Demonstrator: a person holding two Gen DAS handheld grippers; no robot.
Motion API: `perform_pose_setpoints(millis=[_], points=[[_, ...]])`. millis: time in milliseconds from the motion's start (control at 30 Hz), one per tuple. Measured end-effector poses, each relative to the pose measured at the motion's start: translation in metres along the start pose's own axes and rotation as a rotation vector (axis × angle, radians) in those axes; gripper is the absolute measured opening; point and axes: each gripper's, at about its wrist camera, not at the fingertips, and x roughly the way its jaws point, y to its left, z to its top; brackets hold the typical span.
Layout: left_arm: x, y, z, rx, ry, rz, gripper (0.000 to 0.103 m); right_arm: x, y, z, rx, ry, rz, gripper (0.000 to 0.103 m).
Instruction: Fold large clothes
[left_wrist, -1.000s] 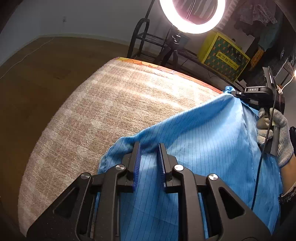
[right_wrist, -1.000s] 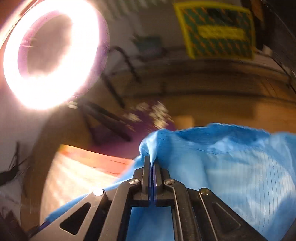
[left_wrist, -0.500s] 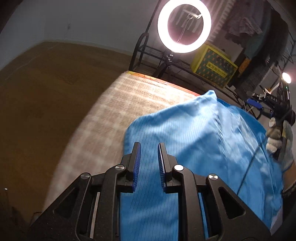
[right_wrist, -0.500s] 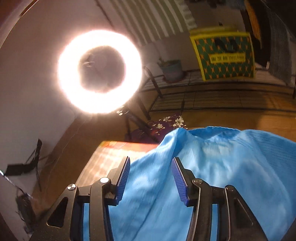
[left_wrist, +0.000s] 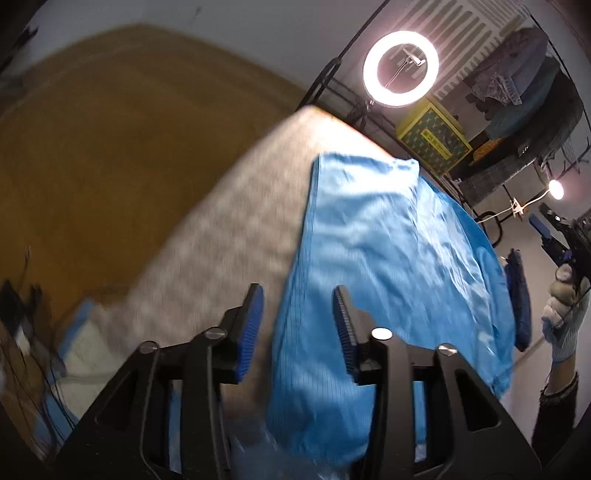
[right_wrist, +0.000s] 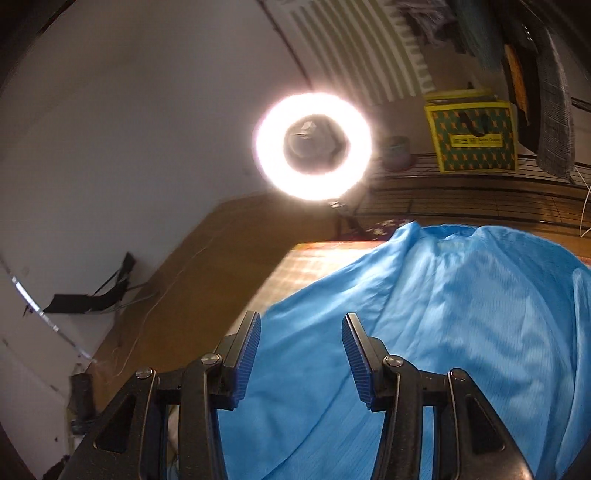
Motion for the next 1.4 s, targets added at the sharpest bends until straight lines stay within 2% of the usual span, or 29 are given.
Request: perform_pose_setpoints(millis=[133, 267, 333, 433, 567, 667, 733, 833, 967, 1033, 1133, 1200, 1233, 1300, 1400], points=[[0.002, 0.009, -0.036, -0.045, 0.037, -0.027, 0.046, -0.02, 0.038, -0.037, -0.018, 0.039, 0.048, 0.049], [0.019, 0.023, -0.06, -0.112, 0.09, -0.032, 0.047, -0.015, 0.07, -0.089, -0.036, 0.108, 0.066, 0.047], [0.027, 0.029, -0.065, -0.132, 0.092, -0.013, 0.047, -0.004, 0.084, -0.118, -0.05, 0.157, 0.07, 0.041], [0.039, 0.035, -0.068, -0.168, 0.099, -0.01, 0.047, 0.021, 0.095, -0.16, -0.044, 0.244, 0.095, 0.039], [0.052, 0.038, -0.068, -0.196, 0.112, -0.028, 0.047, 0.069, 0.107, -0.214, -0.11, 0.395, 0.053, 0.035], [0.065, 0.036, -0.069, -0.193, 0.13, -0.033, 0.047, 0.09, 0.114, -0.238, -0.183, 0.443, 0.029, 0.035], [0.073, 0.036, -0.07, -0.196, 0.148, -0.035, 0.047, 0.103, 0.119, -0.249, -0.202, 0.476, 0.044, 0.035], [0.075, 0.037, -0.074, -0.208, 0.118, -0.052, 0.047, 0.117, 0.125, -0.261, -0.206, 0.512, 0.067, 0.035], [0.076, 0.042, -0.077, -0.265, 0.112, -0.12, 0.048, 0.134, 0.127, -0.282, -0.229, 0.576, 0.04, 0.035], [0.076, 0.043, -0.077, -0.284, 0.11, -0.144, 0.047, 0.135, 0.127, -0.286, -0.245, 0.569, 0.035, 0.034], [0.082, 0.038, -0.077, -0.289, 0.144, -0.18, 0.024, 0.134, 0.122, -0.285, -0.215, 0.568, 0.05, 0.033], [0.084, 0.027, -0.077, -0.236, 0.144, -0.134, 0.018, 0.133, 0.119, -0.284, -0.185, 0.567, 0.064, 0.033], [0.083, 0.022, -0.077, -0.209, 0.138, -0.128, 0.011, 0.133, 0.118, -0.283, -0.174, 0.569, 0.071, 0.032], [0.08, 0.013, -0.077, -0.172, 0.122, -0.109, 0.008, 0.131, 0.114, -0.281, -0.153, 0.57, 0.082, 0.032], [0.072, 0.004, -0.077, -0.156, 0.093, -0.123, 0.005, 0.132, 0.104, -0.278, -0.102, 0.57, 0.109, 0.032]])
